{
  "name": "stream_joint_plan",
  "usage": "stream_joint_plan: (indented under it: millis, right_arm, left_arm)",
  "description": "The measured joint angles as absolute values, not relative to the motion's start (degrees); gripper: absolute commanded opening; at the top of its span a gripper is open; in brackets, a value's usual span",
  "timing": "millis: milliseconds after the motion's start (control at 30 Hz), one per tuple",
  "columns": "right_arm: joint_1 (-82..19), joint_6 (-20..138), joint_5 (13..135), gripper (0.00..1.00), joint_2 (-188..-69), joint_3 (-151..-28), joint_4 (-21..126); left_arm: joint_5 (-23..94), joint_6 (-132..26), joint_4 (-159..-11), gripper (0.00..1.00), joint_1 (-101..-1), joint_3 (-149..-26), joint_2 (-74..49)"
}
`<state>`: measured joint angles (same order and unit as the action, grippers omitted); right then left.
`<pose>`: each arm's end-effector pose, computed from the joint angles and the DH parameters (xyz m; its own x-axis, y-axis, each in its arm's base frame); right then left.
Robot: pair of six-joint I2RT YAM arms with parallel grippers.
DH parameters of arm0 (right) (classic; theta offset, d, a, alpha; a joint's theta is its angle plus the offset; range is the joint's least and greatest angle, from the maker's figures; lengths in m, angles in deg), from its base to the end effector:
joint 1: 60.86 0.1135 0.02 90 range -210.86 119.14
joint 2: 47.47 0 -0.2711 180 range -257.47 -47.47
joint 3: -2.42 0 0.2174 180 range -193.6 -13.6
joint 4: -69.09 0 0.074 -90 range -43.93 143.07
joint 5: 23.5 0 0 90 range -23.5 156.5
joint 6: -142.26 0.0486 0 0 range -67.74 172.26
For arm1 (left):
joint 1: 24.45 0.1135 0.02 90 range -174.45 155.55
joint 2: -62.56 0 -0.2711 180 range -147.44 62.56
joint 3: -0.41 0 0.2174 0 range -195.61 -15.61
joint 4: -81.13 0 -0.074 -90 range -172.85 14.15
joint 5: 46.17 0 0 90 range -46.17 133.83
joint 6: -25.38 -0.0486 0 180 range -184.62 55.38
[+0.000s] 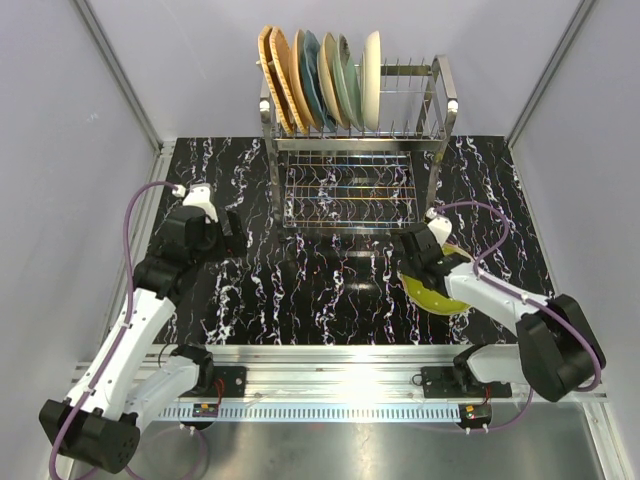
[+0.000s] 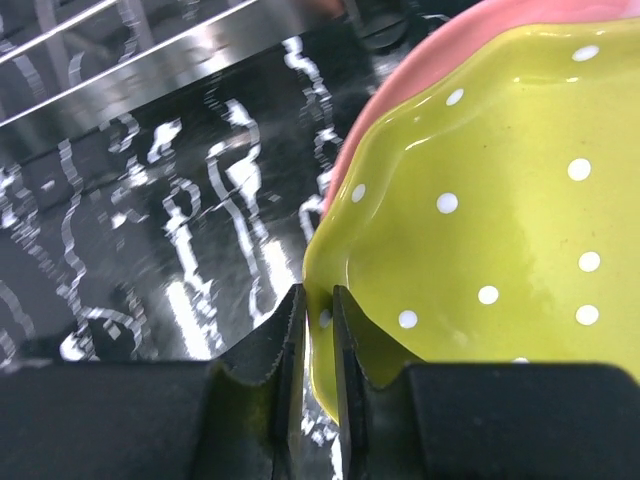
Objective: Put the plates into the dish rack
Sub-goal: Grab a plate with the right arm
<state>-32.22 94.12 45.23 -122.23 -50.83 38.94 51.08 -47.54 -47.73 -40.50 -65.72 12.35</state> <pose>0.2059 0.0924 0.2018 -0.6790 0.3378 -0.6519 0.2738 0.9403 0.2020 0.1510 -0.0371 0.3110 -0.5812 -0.1360 -0.8023 0.0047 0.9854 -0.1704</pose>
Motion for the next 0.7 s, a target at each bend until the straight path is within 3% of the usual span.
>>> stream_joint_plan:
  millis: [367,500,700]
  right_arm:
    - [-29.5,91.2,50.3,0.00,-114.8,-49.3,38.2]
    - [-28.8,89.8,52.4,0.00,-112.1,-47.2,38.9]
    - [-25.9,87.6,54.7,0.00,-108.9,-44.6,40.5]
  left_arm:
    - [38.9,-40.0,-49.0,0.99,-40.3,-65.6,6.2]
    - [31.1,-33.0,-57.1,0.89,-40.7,-61.6,6.3]
    - [26.7,-24.7,-66.1,0.86,-49.0,-58.0,1.2]
